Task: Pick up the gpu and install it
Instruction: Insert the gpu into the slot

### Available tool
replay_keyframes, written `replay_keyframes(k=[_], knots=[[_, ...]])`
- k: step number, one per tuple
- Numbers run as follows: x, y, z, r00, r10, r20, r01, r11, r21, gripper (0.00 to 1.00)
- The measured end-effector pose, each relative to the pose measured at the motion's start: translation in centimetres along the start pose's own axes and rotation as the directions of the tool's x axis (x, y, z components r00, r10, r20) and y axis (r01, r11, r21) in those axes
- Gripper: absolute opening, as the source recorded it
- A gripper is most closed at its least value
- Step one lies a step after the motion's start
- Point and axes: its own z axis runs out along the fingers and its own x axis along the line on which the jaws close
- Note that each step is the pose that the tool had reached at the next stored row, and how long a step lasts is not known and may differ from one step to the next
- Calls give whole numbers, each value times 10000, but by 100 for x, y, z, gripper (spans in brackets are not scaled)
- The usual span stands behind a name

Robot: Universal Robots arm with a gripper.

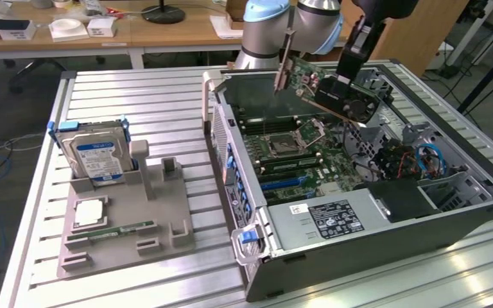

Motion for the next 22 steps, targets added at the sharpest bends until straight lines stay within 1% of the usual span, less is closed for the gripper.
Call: replay_keyframes(k=[6, 12, 17, 22], knots=[[0, 0, 3, 9992, -403, -16, 403, 9992, -10, 26], [0, 0, 6, 9966, -818, -34, 818, 9966, -21, 26], [-1, 0, 9, 9930, -1179, -49, 1179, 9930, -30, 26], [-1, 1, 13, 9878, -1553, -64, 1553, 9879, -41, 26]])
